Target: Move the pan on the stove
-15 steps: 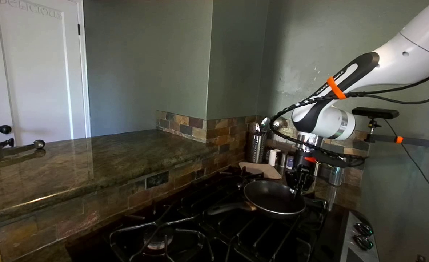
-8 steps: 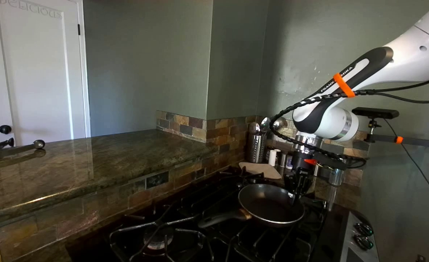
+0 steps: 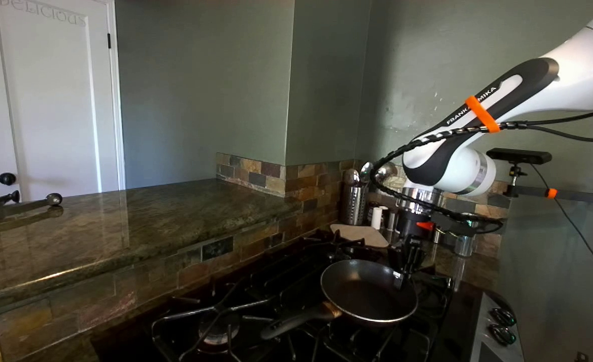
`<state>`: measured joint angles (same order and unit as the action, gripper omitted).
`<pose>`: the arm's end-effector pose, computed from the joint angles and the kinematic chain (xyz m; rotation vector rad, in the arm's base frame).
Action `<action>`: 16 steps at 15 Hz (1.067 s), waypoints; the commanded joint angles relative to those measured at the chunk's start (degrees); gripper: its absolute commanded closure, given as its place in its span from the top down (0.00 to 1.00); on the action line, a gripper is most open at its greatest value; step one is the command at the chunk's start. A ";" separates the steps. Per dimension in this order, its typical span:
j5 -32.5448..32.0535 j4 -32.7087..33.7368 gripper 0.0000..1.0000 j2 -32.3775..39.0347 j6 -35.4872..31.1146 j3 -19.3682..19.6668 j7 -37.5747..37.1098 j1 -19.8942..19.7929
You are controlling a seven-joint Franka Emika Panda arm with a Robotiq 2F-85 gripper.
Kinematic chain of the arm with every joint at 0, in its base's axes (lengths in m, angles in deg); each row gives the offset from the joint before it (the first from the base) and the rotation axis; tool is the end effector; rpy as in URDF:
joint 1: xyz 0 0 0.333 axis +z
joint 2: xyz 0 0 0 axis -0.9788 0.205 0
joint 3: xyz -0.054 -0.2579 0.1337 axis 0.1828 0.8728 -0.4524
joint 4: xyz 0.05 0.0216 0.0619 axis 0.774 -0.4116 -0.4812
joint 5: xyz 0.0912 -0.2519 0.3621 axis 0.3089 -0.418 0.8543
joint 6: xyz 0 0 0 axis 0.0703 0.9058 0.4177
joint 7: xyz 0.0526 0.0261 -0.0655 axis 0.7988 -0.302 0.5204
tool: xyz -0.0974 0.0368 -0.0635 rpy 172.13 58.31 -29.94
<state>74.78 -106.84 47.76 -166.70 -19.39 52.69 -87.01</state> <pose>0.4113 -0.1473 0.2374 -2.8357 0.3554 0.0279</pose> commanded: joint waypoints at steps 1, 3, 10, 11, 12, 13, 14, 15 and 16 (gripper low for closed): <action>-0.76 -1.68 0.04 -1.63 -0.32 -0.78 -0.18 1.34; -0.26 -0.16 0.14 -0.18 0.10 -0.24 -0.16 1.17; -0.27 -0.37 0.04 -0.37 0.46 -1.27 0.38 2.31; 0.42 -0.22 0.04 -0.36 2.14 -1.59 0.66 3.13; 1.12 -0.29 0.04 -0.65 2.97 -1.80 1.58 4.01; 1.33 -0.41 0.04 -0.81 3.72 -2.31 2.14 4.92; 1.20 -0.35 0.04 -0.96 4.73 -2.73 2.50 5.62; 1.35 -0.28 0.04 -0.63 5.27 -3.10 2.81 6.33; 1.46 -0.12 0.04 -0.34 5.89 -3.45 2.89 6.90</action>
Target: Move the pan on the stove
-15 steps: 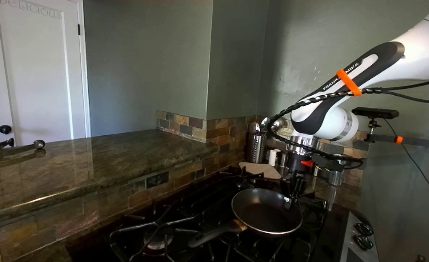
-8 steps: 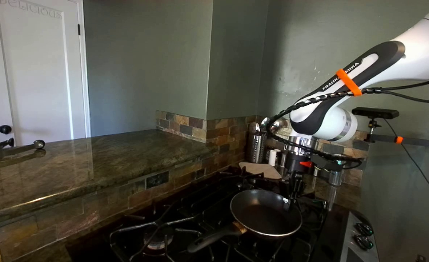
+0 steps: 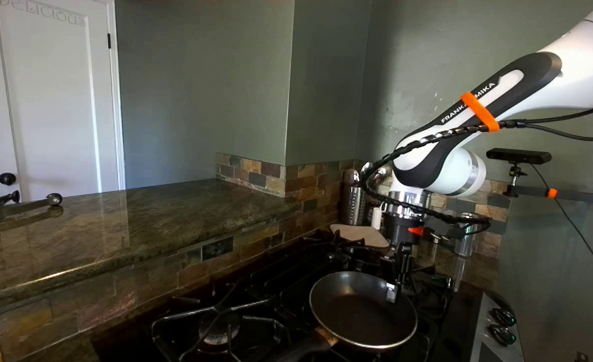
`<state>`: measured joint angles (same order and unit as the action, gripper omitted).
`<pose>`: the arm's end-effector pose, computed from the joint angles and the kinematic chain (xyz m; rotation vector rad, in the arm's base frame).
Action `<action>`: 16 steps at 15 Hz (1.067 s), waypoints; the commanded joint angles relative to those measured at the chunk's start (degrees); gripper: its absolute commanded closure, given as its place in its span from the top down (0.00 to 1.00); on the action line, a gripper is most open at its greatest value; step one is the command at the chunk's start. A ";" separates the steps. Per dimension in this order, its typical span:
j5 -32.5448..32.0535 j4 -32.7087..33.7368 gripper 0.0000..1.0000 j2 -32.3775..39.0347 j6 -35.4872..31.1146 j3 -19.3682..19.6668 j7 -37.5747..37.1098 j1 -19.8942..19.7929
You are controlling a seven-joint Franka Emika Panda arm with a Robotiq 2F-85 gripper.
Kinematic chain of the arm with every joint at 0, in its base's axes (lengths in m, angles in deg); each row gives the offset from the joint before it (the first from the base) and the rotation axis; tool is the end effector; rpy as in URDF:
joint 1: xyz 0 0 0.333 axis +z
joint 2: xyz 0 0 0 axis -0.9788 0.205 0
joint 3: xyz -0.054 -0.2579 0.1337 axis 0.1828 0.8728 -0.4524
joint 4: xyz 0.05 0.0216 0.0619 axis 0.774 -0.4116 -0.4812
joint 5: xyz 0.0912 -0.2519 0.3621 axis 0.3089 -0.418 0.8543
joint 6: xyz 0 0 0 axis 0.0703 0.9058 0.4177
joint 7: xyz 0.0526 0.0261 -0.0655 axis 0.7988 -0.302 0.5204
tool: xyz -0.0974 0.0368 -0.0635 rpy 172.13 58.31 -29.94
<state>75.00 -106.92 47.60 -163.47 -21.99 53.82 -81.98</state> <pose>0.4204 -0.0888 0.2353 -2.8415 0.1336 0.1215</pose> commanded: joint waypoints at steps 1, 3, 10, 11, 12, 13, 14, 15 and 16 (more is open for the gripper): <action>1.31 0.10 0.04 0.04 3.22 -1.13 1.97 2.35; 2.05 0.47 0.04 0.82 3.63 -1.58 2.54 3.38; 4.75 1.59 0.04 2.12 2.88 -3.43 3.44 5.96; 4.86 1.85 0.04 2.12 3.08 -3.82 3.36 6.24; 4.79 2.07 0.04 1.99 3.45 -4.31 3.05 6.58; 4.88 2.38 0.04 2.08 3.84 -4.69 2.98 6.93; 4.52 2.66 0.04 2.25 3.89 -5.12 2.66 7.16; 4.64 3.09 0.04 2.78 3.89 -5.43 2.83 7.44; 4.68 3.43 0.04 3.18 3.94 -5.74 2.97 7.71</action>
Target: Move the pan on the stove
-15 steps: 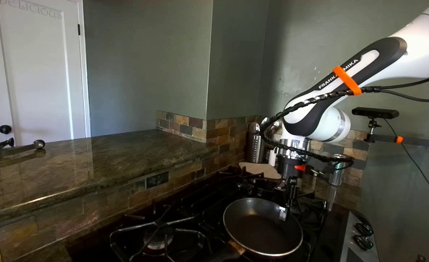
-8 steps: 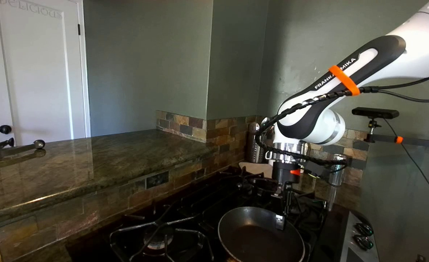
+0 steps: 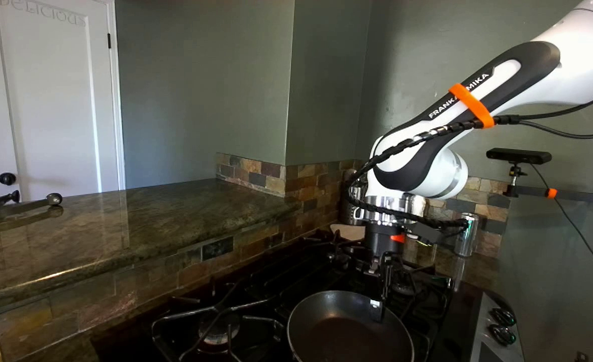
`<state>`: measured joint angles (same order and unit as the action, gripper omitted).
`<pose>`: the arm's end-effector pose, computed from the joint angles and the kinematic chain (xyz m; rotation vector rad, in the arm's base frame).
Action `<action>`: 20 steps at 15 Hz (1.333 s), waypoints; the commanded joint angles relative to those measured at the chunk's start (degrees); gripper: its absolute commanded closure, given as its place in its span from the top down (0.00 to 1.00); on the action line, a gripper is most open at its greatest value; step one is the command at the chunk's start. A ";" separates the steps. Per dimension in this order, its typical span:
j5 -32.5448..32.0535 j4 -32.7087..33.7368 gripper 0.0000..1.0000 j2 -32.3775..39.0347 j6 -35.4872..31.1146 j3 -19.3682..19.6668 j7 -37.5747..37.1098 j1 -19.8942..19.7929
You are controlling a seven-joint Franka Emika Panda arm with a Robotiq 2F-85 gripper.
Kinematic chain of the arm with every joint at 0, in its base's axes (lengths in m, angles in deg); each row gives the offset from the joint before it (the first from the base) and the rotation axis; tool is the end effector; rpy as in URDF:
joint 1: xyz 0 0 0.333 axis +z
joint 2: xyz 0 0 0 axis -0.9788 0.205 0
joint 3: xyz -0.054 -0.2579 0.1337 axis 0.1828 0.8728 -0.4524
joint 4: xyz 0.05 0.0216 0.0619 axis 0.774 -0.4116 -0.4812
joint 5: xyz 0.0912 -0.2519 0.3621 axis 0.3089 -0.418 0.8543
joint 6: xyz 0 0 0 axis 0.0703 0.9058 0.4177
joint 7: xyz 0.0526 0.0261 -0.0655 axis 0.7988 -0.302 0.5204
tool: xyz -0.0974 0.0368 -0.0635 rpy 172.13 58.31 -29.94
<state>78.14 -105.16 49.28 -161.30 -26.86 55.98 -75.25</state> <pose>0.4352 -0.0028 0.2350 -2.8190 -0.1524 0.1902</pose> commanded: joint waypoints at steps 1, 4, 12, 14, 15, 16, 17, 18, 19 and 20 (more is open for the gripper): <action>1.48 2.02 0.04 1.78 2.05 -1.13 0.76 1.23; 1.73 3.05 0.04 3.13 2.21 -1.86 1.08 1.76; 1.20 4.57 0.04 5.41 3.37 -3.34 3.15 1.97; 1.07 4.83 0.04 5.55 4.21 -3.70 3.62 2.04; 0.99 4.93 0.04 5.52 4.64 -3.88 3.82 2.05; 0.87 4.97 0.04 5.46 4.88 -4.06 3.89 2.07; 0.82 5.04 0.04 5.46 4.99 -4.23 3.94 2.08; 0.84 5.15 0.04 5.57 4.95 -4.37 3.98 2.10; 0.90 5.34 0.04 5.68 4.94 -4.50 3.89 2.14; 0.91 5.46 0.04 5.75 4.80 -4.66 3.77 2.16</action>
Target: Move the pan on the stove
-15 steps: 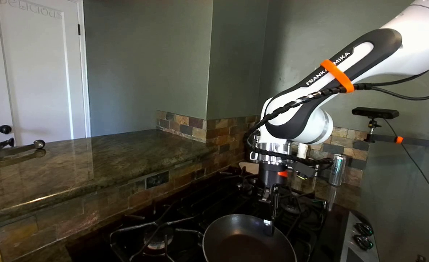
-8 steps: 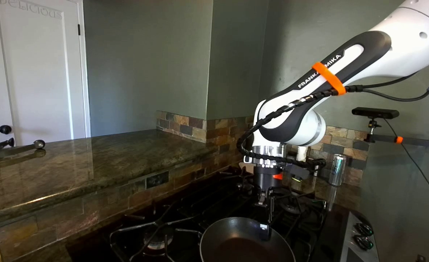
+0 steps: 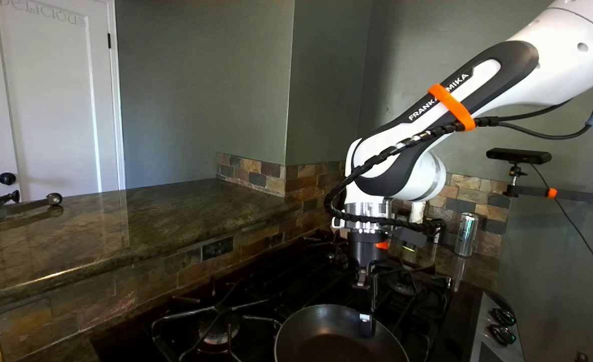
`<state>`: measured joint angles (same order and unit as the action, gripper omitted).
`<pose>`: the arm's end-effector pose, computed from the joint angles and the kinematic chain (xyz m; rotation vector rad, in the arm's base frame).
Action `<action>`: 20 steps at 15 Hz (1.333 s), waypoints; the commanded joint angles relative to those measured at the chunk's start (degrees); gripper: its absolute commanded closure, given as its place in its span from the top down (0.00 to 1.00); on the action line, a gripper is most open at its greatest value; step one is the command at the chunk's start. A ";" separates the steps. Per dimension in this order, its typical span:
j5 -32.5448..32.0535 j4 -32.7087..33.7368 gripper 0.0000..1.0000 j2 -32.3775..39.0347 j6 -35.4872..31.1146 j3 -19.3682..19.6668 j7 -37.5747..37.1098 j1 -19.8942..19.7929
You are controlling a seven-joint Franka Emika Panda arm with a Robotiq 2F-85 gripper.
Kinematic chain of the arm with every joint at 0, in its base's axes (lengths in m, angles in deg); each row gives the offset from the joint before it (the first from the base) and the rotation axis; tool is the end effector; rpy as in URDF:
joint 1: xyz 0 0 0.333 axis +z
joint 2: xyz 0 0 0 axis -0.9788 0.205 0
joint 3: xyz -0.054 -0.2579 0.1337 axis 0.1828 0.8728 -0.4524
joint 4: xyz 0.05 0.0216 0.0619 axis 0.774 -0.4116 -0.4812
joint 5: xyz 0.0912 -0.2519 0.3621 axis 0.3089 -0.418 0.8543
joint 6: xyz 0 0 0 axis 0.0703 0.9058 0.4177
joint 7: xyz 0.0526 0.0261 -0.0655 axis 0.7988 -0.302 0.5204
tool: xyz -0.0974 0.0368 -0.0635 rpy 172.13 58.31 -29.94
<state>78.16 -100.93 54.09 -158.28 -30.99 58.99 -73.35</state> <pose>0.4478 0.0432 0.2263 -2.7963 -0.3746 0.2875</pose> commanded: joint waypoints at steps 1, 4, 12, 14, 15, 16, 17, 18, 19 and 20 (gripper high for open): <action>0.93 1.35 0.04 1.05 1.73 -0.64 0.69 0.26; 1.23 2.06 0.04 1.64 1.40 -0.95 0.26 0.31; 0.88 5.08 0.04 3.62 1.97 -2.69 -0.42 0.85; 1.08 5.42 0.04 3.68 2.27 -3.00 -0.29 0.87; 0.00 4.19 0.14 2.88 0.11 -2.83 -0.07 0.31; -0.01 4.38 0.14 3.04 0.16 -2.99 -0.07 0.33; -0.01 4.52 0.14 3.15 0.21 -3.07 -0.07 0.33; -0.01 4.55 0.14 3.19 0.23 -3.09 -0.07 0.33; -0.01 4.55 0.14 3.19 0.23 -3.10 -0.07 0.33; -0.01 4.56 0.14 3.19 0.23 -3.10 -0.07 0.33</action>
<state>78.16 -96.44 57.29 -158.15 -33.89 58.95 -72.83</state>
